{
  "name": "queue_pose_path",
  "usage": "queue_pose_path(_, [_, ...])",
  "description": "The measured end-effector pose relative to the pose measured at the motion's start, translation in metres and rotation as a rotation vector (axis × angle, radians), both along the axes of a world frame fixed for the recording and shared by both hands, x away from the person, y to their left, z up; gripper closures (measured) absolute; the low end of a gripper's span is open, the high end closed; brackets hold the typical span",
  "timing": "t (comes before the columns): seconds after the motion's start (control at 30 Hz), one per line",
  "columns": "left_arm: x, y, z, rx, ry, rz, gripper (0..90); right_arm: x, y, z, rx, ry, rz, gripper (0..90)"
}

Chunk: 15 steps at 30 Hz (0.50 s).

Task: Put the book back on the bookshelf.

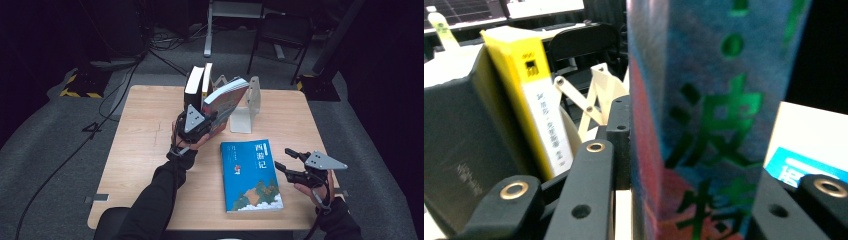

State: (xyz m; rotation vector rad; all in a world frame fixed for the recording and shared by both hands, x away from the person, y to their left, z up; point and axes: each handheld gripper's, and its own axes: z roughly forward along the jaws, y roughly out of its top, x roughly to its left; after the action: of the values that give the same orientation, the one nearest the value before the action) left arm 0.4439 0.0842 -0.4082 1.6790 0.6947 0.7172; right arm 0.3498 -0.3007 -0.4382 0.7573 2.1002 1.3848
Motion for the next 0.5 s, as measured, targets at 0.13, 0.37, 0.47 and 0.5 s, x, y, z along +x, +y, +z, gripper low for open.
queue_pose_path(0.13, [0.004,0.000,-0.011,-0.015,0.027,0.018,74.0,0.000,0.000,0.000,-0.003,0.000,0.002,37.2])
queue_pose_path(0.37, [0.004,0.002,-0.019,-0.036,0.032,0.028,73.8,0.000,0.001,-0.001,-0.007,-0.002,0.005,37.2])
queue_pose_path(0.47, [0.002,0.004,-0.027,-0.015,0.050,0.058,73.5,0.000,0.001,-0.001,-0.011,0.004,0.007,37.2])
queue_pose_path(0.5, [0.002,0.007,-0.029,-0.030,0.045,0.064,73.3,0.000,0.002,-0.001,-0.011,0.005,0.006,37.2])
